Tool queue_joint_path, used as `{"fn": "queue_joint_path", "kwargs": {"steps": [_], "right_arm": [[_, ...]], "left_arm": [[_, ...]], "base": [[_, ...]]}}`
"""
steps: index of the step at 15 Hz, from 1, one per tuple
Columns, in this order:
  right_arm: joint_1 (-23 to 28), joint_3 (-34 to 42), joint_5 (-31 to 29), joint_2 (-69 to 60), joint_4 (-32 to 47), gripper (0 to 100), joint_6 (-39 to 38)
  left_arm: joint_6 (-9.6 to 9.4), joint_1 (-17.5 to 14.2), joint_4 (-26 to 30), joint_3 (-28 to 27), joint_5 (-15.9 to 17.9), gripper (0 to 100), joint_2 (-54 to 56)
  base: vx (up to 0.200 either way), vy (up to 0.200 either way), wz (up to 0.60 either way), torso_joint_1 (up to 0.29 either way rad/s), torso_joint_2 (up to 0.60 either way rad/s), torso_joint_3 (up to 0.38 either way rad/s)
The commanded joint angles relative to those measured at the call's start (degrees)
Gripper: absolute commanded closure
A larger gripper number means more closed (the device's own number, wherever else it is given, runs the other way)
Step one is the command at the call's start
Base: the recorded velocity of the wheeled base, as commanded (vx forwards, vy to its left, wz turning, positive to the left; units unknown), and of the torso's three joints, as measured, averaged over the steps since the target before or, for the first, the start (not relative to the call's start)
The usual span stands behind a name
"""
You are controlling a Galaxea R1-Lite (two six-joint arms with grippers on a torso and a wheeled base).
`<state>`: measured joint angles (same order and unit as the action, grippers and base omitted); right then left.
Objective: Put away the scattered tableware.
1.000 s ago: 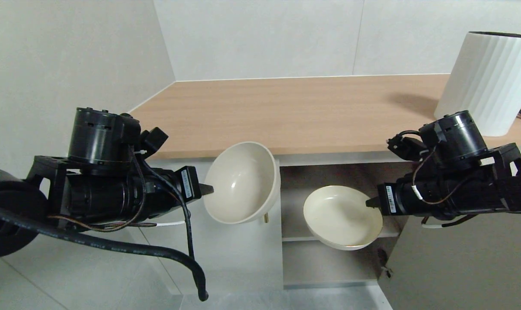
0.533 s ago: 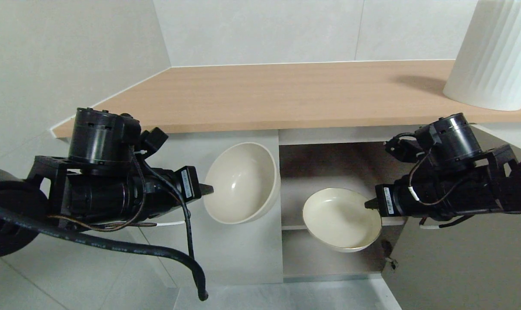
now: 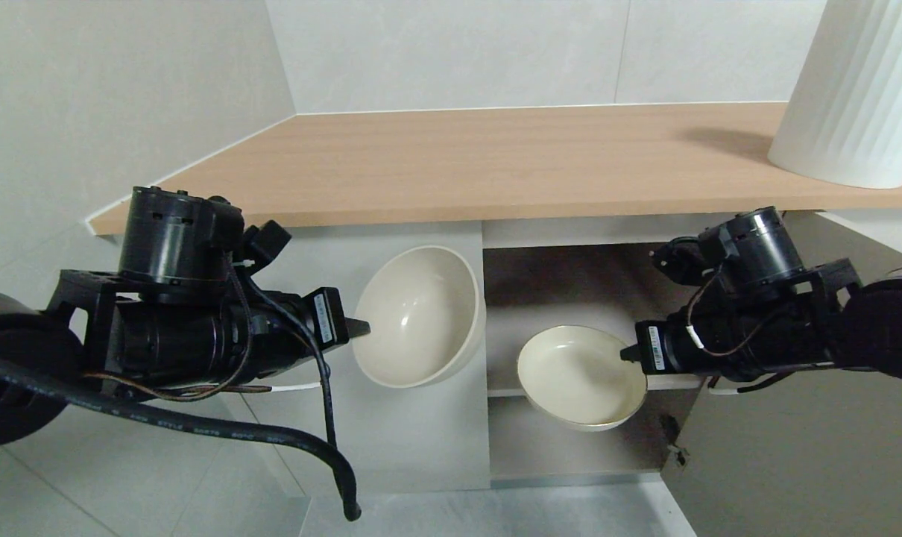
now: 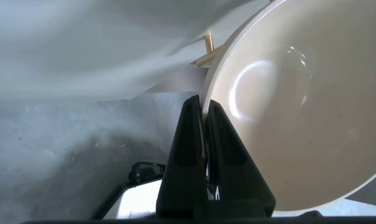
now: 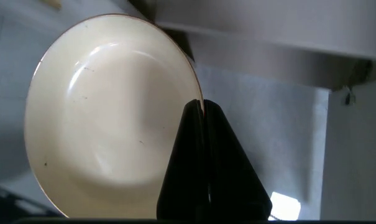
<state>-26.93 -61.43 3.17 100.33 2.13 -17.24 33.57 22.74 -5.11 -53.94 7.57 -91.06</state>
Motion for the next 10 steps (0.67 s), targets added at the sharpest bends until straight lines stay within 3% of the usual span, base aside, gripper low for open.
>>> {"fn": "queue_joint_path", "kwargs": {"steps": [1, 7, 10], "right_arm": [[0.21, 0.43, -0.88, 8.39, -4.42, 100, -0.08], [3.2, -1.94, -8.71, 24.74, -19.89, 100, -0.69], [5.22, -7.92, -10.73, 31.68, -20.06, 100, -6.14]], "left_arm": [[0.0, 0.03, -0.08, -0.02, -0.01, 100, -0.08], [0.0, 0.03, 0.01, -0.02, -0.01, 100, -0.34], [0.0, 0.03, 0.01, 0.07, -0.01, 100, -0.34]], "base": [[0.0, 0.0, 0.0, 0.0, 0.0, 0.0], [0.0, 0.0, 0.0, 0.0, 0.0, 0.0], [0.0, 0.0, 0.0, 0.0, 0.0, 0.0]]}}
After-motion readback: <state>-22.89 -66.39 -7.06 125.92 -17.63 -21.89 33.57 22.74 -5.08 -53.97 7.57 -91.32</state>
